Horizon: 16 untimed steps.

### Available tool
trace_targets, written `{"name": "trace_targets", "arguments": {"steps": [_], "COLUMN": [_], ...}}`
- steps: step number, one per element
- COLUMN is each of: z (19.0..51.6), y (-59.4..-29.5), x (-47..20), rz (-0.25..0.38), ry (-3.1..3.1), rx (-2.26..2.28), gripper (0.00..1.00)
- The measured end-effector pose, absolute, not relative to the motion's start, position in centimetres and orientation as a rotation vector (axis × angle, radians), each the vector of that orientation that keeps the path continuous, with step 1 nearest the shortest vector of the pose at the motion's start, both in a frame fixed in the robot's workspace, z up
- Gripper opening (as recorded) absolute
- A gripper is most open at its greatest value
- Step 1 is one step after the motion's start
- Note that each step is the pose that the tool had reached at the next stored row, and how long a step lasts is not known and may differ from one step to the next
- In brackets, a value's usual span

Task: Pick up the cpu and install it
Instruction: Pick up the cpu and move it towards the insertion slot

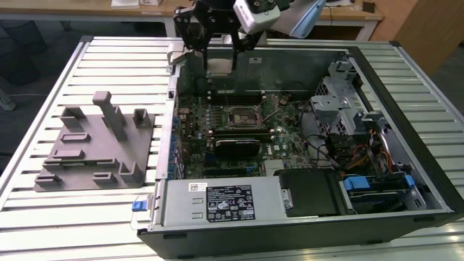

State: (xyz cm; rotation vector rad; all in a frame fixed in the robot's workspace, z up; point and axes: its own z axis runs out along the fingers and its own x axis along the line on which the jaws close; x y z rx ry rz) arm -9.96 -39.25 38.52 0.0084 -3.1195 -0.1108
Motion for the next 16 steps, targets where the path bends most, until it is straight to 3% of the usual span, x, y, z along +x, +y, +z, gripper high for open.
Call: {"name": "trace_targets", "arguments": {"steps": [16], "z": [38.3], "y": [-37.9], "x": [-4.7], "rz": [-0.111], "ry": [-3.121], "rx": [0.009], "gripper": [0.53]}}
